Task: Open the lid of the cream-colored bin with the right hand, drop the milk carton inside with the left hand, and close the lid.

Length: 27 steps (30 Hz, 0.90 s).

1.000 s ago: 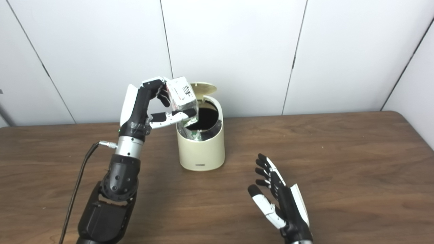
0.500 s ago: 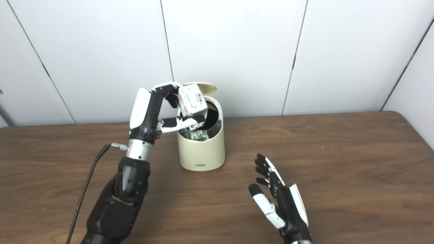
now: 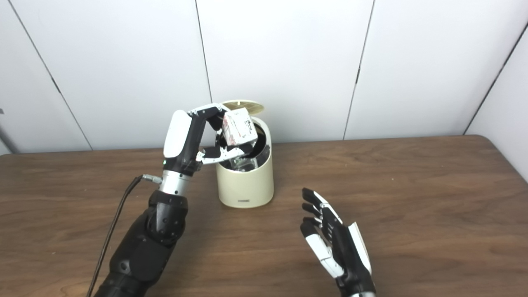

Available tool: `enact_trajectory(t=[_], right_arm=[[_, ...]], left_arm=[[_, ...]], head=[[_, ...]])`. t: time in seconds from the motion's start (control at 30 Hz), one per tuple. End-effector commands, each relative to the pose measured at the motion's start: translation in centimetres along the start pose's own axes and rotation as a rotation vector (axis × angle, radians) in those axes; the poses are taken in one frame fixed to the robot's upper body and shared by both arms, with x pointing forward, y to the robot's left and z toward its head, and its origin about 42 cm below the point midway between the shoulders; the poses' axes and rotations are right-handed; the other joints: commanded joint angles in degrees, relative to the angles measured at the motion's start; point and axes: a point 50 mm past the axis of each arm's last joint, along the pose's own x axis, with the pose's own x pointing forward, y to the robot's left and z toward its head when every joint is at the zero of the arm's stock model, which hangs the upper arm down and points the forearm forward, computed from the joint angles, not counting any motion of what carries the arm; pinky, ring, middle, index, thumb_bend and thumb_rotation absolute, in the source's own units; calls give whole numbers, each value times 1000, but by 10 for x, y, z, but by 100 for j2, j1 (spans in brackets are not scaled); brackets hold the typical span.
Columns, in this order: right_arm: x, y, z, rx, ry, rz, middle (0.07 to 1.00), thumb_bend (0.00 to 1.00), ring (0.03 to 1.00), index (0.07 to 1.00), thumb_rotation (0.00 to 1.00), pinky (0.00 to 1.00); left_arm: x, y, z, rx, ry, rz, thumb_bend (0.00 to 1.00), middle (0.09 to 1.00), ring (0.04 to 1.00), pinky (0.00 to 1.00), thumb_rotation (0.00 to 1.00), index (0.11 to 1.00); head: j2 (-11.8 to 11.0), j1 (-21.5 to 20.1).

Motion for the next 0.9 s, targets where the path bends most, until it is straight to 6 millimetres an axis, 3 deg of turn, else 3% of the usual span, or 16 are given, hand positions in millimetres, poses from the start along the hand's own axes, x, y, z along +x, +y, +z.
enact_trajectory(t=[0.0, 0.47, 0.77, 0.83, 0.87], right_arm=[[3, 0, 15, 14, -66, 3, 892, 587, 861, 860, 859, 771], [2, -2, 17, 59, -70, 14, 894, 571, 877, 870, 840, 802], [3, -5, 14, 58, -59, 7, 867, 584, 867, 877, 834, 809], [3, -5, 13, 61, -54, 10, 860, 598, 861, 877, 835, 807], [3, -5, 13, 62, -53, 12, 852, 599, 854, 877, 833, 804]], left_arm=[[30, 12, 15, 9, -113, 73, 501, 515, 429, 412, 0, 491], [24, 4, 10, -3, -96, 73, 501, 510, 424, 416, 0, 496], [21, 9, 20, -24, -103, 61, 499, 495, 377, 346, 0, 545], [21, 10, 21, -24, -99, 51, 518, 453, 408, 340, 0, 525], [20, 10, 21, -22, -92, 44, 687, 485, 420, 347, 9, 549]], head=[[2, 4], [-2, 51], [-4, 76], [-9, 80], [-11, 78]])
